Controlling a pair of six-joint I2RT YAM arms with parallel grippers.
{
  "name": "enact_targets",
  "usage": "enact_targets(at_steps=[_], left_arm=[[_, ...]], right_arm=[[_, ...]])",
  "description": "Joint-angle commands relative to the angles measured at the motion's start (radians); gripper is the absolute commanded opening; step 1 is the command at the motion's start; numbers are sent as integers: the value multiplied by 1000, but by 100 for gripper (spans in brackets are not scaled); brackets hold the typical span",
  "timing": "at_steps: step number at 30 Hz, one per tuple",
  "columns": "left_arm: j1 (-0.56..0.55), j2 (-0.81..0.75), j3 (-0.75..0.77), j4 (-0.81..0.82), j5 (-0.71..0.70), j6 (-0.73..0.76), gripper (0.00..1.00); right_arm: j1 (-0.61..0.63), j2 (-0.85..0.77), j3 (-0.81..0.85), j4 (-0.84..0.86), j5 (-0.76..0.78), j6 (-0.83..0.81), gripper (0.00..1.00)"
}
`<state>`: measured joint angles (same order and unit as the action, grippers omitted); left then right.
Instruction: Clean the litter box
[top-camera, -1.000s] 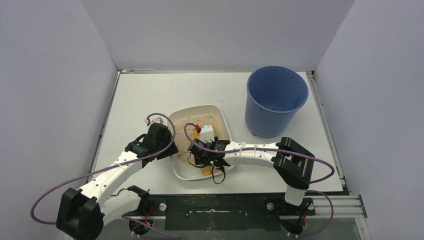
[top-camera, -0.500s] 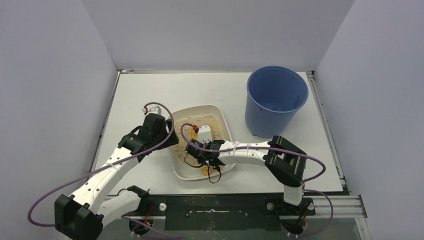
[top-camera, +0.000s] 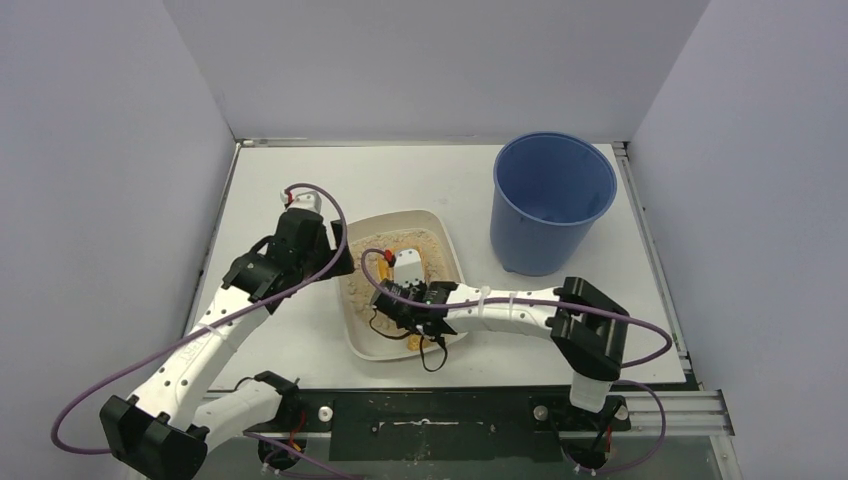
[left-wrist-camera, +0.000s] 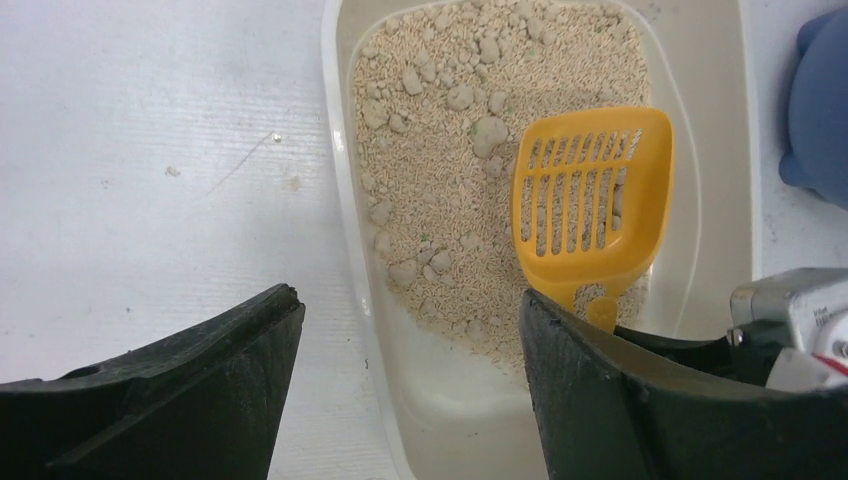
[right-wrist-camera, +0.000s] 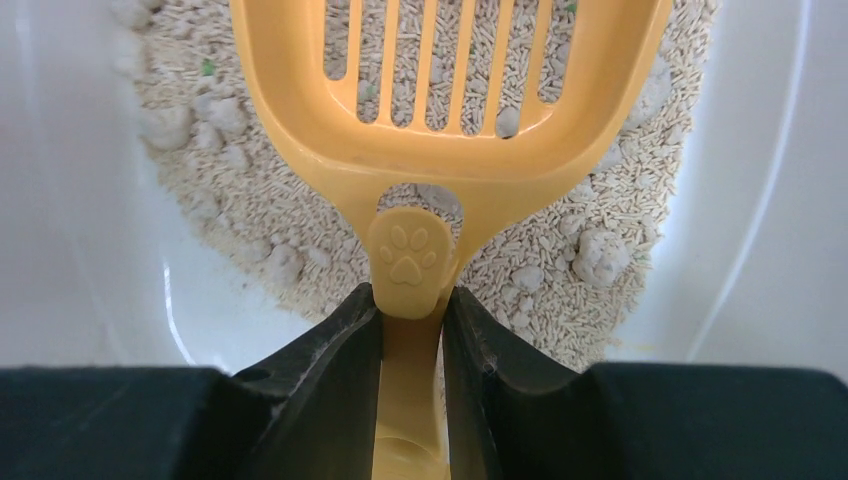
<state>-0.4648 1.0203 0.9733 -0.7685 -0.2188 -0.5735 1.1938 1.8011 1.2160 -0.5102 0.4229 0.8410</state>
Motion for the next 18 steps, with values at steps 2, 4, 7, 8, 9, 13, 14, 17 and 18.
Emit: enact_targets(at_steps=[2,4,7,8,9,13,14,17,18], left_arm=[[8,21,124,-32,-8,95,78],[9,23,147,-42,5,105,78],[9,16,170,-39,57,113,80],[9,16,178,-40,79,113,80],[9,18,183,-42,116,114,81],[10,4,176,-38,244,108,81],[11,-2,171,-31,285,107,82],[11,-17,125,-16,392,95,83],[11,-20,110,-13,425,91,83]], right_arm=[[14,-151,23,-2,-12,-122,0],[13,-189,10,16,-67,-203,0],[15,-241,2,14,-142,-317,0],[15,-258,-3,8,-157,-350,0],[15,-278,-9,0,-172,-381,0],[16,-349,-50,-28,-244,-503,0],[16,-369,-66,-29,-264,-531,0],[29,-435,-120,-19,-287,-623,0],[36,-466,-138,-12,-286,-649,0]])
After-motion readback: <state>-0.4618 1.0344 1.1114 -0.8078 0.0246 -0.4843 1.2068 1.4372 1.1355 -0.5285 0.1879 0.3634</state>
